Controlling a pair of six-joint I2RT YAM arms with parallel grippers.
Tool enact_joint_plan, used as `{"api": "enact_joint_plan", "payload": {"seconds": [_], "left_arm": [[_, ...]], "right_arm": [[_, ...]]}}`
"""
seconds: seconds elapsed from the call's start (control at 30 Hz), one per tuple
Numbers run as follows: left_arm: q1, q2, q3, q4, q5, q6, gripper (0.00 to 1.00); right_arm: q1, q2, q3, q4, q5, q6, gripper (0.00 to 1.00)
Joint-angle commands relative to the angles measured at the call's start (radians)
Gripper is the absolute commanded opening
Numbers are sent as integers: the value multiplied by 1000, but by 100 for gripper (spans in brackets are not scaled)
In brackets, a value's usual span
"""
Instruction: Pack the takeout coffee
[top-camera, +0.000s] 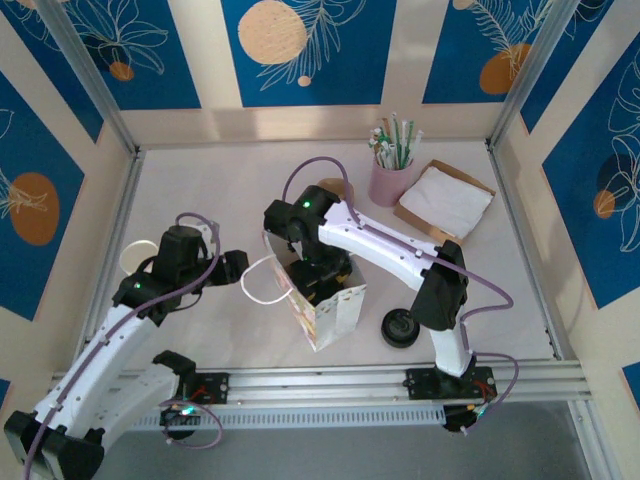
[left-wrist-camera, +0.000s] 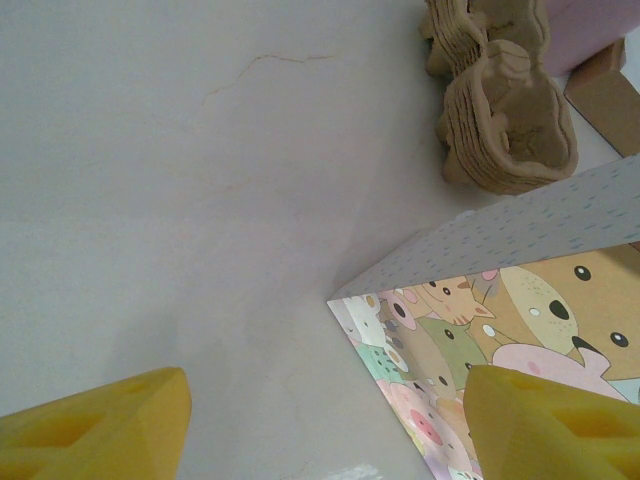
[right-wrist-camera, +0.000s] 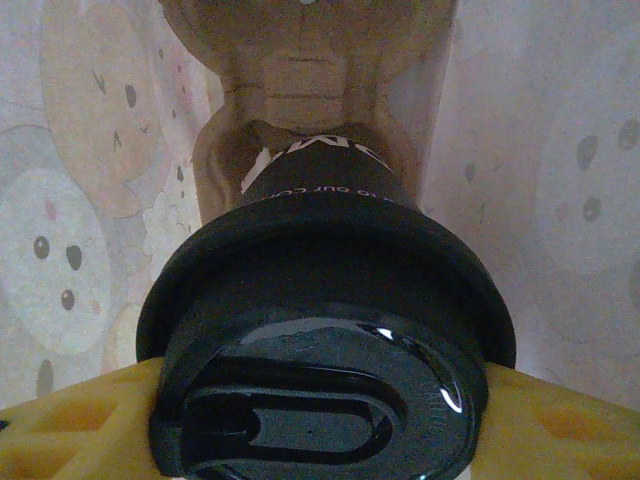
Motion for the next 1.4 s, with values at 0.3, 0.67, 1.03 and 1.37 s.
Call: {"api": "enact_joint_plan", "payload": {"seconds": [0.3,0.67,1.03,1.37], "left_arm": [[8,-7,23,8,16,13,72],[7,-10,25,4,16,13,72],[7,-8,28,1,14,13,73],[8,-7,29,1,16,12,72]], "right_arm": [[1,-5,-4,-110,-16,-12,64],[2,-4,0,-102,-19,-16,64],[5,-5,-3,-93,-18,-17,64],[0,-2,-24,-72,-28,-28,64]]}}
